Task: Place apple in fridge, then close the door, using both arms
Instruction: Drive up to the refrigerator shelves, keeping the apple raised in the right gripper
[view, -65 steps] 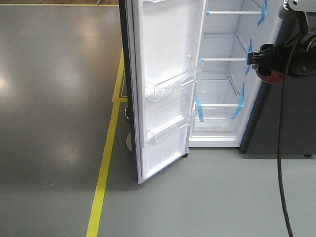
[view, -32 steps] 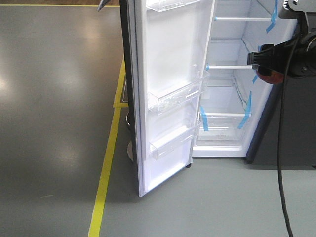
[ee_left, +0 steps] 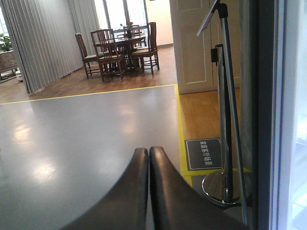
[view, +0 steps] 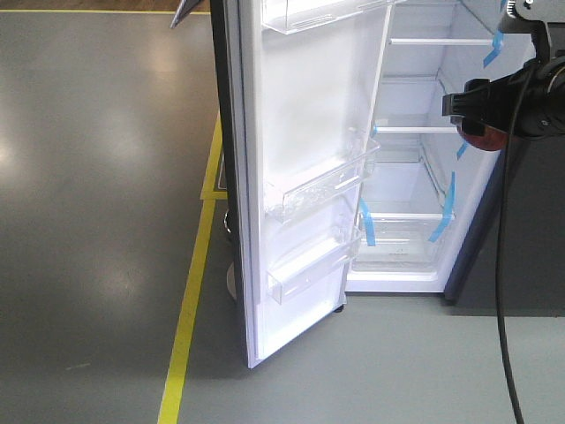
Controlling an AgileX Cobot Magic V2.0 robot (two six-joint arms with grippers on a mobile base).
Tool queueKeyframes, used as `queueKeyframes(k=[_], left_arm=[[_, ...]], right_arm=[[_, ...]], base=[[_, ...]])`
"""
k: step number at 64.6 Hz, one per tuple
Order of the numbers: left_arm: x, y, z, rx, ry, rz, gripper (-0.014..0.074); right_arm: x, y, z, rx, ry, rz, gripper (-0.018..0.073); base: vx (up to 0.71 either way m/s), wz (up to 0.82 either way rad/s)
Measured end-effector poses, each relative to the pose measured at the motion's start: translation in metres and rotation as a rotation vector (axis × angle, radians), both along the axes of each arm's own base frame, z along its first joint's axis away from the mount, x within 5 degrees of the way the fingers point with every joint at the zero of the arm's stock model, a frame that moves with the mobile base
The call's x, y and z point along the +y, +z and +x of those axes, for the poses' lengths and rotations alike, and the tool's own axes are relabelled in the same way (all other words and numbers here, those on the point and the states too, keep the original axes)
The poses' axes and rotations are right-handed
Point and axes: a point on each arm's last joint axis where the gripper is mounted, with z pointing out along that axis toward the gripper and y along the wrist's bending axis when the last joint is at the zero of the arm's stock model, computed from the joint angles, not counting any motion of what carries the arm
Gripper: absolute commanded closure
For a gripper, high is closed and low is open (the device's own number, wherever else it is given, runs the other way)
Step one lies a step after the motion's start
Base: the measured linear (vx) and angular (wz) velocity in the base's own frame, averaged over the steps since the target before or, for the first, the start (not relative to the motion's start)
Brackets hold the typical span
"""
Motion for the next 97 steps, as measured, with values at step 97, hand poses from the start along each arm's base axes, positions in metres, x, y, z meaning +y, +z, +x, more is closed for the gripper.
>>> queueKeyframes(k=[97], left_arm=[[0.0000, 0.0000, 0.0000, 0.000, 0.000, 0.000, 0.0601]], right_arm=[[0.0000, 0.0000, 0.0000, 0.000, 0.000, 0.000, 0.0567]], base=[[0.12, -0.03]])
